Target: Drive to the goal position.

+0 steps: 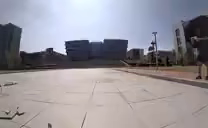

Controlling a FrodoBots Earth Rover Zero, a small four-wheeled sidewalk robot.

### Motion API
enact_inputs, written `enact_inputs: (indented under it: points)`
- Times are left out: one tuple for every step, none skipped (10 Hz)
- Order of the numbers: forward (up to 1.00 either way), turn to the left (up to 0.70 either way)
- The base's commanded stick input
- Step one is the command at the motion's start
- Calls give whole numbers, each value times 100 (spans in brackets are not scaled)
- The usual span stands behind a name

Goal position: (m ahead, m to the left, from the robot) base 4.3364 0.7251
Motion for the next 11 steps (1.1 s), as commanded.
enact_inputs:
  points:
    - [70, 2]
    - [70, 2]
    - [70, 2]
    - [70, 2]
    - [70, 2]
    - [70, 2]
    - [70, 2]
    - [70, 2]
    - [70, 2]
    - [70, 2]
    - [70, 2]
